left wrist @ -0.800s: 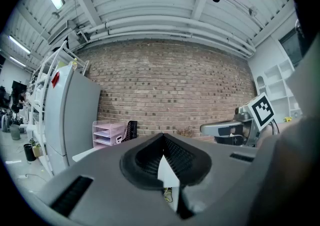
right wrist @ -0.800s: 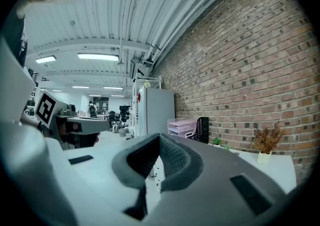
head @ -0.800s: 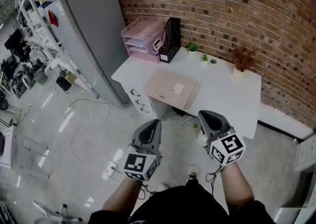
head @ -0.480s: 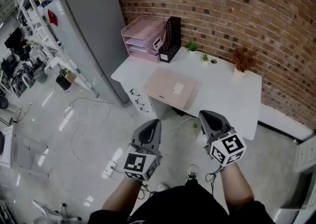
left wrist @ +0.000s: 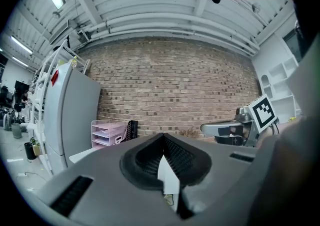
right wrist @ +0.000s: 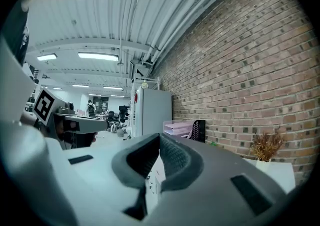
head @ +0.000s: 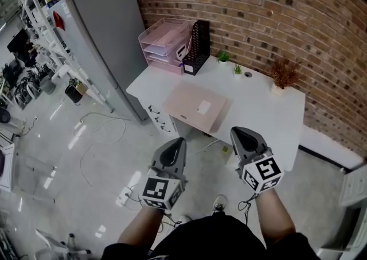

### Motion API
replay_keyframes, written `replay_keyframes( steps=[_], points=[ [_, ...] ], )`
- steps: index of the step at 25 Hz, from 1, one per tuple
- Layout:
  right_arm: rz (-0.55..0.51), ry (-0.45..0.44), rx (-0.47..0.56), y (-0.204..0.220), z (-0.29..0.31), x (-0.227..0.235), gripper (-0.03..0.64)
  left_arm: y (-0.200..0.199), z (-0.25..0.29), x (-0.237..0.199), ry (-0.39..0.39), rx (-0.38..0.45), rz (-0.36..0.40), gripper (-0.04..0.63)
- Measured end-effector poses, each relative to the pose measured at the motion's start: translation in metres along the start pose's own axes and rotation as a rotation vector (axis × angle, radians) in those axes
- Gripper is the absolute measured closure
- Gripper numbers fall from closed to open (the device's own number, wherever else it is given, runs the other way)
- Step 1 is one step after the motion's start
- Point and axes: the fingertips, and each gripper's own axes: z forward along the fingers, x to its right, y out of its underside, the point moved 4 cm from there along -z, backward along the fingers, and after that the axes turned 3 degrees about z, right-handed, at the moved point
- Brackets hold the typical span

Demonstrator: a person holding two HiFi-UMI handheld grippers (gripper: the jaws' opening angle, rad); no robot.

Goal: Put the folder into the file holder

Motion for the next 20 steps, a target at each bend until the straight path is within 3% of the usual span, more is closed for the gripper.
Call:
replay_keyframes(
  steps=[5,9,13,16,20],
  points=[
    [0.029,-0.035,0.007,0.000,0.012,0.032,0.600,0.003,0.027,0.007,-0.028,-0.032,-0.002,0.592],
    [0.048,-0.078,0.007,0.001,0.023,0.055,0.546,0.005,0.047,0.011,-0.070,-0.044,-0.002,0.591],
    [0.046,-0.117,0.014,0.001,0.033,0.074,0.441,0.007,0.064,0.014,-0.111,-0.032,-0.001,0.576],
    [0.043,-0.135,0.009,0.001,0.039,0.087,0.379,0.010,0.073,0.017,-0.138,-0.036,-0.017,0.438],
    [0.060,-0.157,0.007,0.002,0.048,0.098,0.335,0.014,0.081,0.015,-0.177,-0.060,-0.008,0.334]
  ],
)
